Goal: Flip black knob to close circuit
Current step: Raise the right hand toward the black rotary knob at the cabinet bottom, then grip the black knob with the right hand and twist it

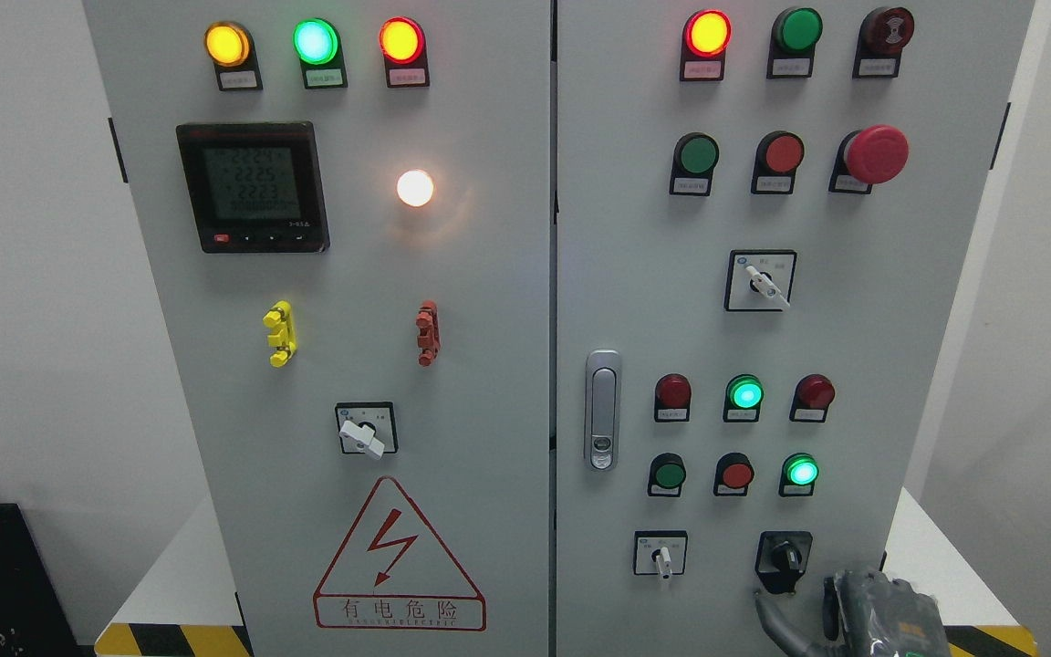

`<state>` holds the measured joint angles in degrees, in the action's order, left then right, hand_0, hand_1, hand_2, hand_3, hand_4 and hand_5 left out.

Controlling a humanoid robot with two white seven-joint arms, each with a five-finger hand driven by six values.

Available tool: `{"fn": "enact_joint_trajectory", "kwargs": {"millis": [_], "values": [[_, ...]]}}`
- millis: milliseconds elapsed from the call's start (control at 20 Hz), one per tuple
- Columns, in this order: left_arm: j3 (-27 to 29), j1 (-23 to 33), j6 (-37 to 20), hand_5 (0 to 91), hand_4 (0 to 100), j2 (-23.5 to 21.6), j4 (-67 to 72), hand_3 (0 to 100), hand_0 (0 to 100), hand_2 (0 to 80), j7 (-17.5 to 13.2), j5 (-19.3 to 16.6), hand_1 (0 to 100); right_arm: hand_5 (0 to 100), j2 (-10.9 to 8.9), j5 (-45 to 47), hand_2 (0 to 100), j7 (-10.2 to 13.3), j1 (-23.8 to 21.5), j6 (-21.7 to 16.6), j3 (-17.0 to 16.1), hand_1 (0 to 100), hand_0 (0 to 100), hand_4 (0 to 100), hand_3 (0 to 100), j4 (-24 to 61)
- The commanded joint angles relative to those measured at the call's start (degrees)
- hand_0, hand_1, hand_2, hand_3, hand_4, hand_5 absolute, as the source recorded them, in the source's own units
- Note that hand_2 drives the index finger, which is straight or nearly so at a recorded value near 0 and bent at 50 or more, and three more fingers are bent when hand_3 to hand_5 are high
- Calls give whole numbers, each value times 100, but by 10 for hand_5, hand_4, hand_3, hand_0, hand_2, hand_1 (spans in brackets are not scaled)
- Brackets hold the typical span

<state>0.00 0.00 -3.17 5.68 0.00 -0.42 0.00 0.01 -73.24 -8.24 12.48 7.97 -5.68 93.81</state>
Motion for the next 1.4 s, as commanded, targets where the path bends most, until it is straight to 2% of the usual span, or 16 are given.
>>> {"fn": "enact_joint_trajectory", "kwargs": {"millis": [0, 700, 1350], "values": [[62, 193, 1, 0, 28, 3, -193, 48, 0, 0, -2, 44, 0, 838, -45, 20, 866, -28, 53, 29, -64, 70, 0, 790, 1000, -30], [62, 193, 1, 0, 29, 3, -193, 49, 0, 0, -2, 44, 0, 844, -71, 178, 868, -37, 167, 179, -82, 66, 0, 790, 1000, -38], [62, 193, 1, 0, 26, -6, -193, 49, 0, 0, -2, 44, 0, 846, -115, 424, 867, -46, 167, 188, -398, 78, 0, 792, 1000, -73]]}}
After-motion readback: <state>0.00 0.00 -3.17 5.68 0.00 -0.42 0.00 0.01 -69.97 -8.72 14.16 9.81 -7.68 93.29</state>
